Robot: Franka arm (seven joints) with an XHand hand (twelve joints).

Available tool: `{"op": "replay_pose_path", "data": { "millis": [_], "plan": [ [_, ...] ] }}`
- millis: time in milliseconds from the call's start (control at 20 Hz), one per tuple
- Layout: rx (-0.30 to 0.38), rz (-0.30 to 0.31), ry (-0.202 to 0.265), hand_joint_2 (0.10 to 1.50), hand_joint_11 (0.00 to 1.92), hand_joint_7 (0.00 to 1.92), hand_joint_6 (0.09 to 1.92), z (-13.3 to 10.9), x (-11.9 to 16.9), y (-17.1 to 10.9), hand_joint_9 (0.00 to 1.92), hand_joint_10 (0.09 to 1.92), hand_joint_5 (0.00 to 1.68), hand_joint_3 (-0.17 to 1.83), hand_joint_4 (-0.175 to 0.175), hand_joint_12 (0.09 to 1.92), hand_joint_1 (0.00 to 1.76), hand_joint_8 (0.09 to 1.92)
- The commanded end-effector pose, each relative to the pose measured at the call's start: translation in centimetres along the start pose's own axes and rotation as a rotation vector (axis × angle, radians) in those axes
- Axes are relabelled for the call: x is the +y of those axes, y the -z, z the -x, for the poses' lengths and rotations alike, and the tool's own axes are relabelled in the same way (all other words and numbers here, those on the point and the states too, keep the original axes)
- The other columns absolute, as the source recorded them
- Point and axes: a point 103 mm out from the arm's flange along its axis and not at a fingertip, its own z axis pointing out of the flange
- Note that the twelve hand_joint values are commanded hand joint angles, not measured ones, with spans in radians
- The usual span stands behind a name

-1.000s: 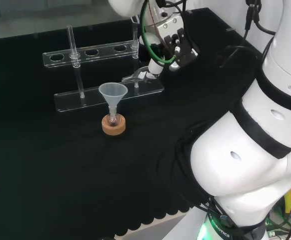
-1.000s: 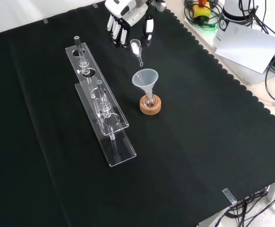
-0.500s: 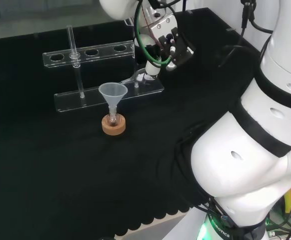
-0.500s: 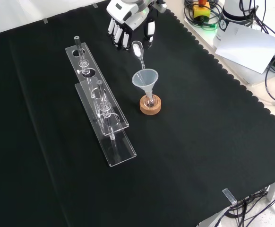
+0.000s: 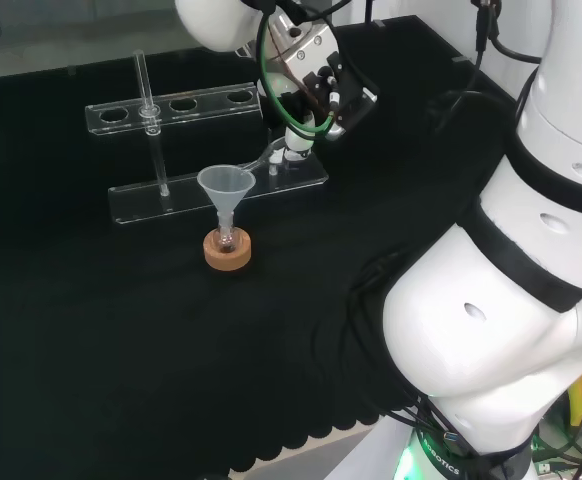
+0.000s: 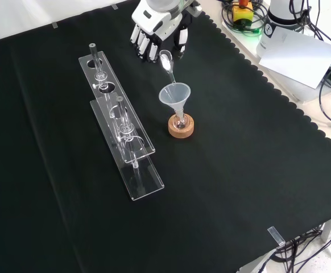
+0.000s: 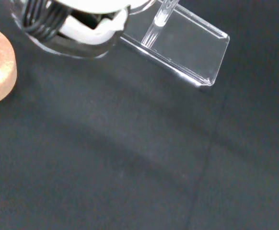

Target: Pour all the NaCl from the weighing funnel into the round-bottom flask.

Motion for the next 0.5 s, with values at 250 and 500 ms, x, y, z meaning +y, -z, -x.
{"op": "replay_pose_path", "data": {
  "millis": [250,500],
  "plan": [
    [-0.066,-0.010,0.000,0.67,0.75,0.73,0.73,-0.57,0.20,0.89,0.96,0.38,1.24,0.65,0.175,1.12,1.12,0.58],
    [-0.091,-0.023,-0.004,0.67,0.75,0.73,0.73,-0.61,0.32,1.01,0.96,0.38,1.24,0.65,0.175,1.12,1.12,0.58]
  ]
}}
